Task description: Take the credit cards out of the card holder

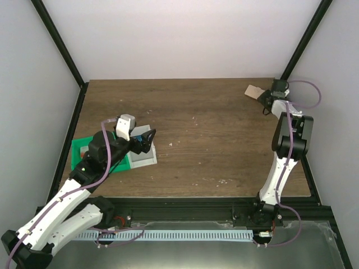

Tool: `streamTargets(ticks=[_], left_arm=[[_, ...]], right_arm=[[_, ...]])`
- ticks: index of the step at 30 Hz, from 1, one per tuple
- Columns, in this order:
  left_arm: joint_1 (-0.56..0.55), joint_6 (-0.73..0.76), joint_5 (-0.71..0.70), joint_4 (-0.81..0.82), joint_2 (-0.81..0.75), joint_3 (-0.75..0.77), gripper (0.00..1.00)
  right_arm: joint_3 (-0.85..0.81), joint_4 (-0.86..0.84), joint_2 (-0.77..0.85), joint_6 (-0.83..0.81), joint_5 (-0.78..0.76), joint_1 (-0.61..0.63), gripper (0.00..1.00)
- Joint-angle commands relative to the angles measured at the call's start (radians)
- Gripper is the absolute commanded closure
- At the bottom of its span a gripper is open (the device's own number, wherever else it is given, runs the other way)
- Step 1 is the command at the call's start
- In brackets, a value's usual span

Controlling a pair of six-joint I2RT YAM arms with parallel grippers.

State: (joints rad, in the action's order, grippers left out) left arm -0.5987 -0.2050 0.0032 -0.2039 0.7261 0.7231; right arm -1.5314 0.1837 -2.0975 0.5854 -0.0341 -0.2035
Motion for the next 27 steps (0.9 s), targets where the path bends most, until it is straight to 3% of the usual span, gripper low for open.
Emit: streamTargets(ticks=[1, 9, 15, 27], left_arm=[[-0.01, 0.018, -0.007, 0.015, -0.012, -0.012, 0.03], [-0.013, 0.018, -0.025, 0.011, -0.022, -0.016, 0.03], [-0.012, 0.018, -0.036, 0.008, -0.021, -0.02, 0.04], [-0.013, 0.021, -0.048, 0.004, -0.011, -0.019, 0.04]], right_arm=[[-0.103, -0.063, -0.062, 0.083, 0.124, -0.048, 0.49], [-0.179, -0.09, -0.175, 0.114, 0.226, -0.09, 0.58], [-0.184, -0.147, -0.213, 0.128, 0.3, -0.106, 0.59], [-0.299, -0.096, -0.318, 0.127, 0.318, -0.108, 0.68]])
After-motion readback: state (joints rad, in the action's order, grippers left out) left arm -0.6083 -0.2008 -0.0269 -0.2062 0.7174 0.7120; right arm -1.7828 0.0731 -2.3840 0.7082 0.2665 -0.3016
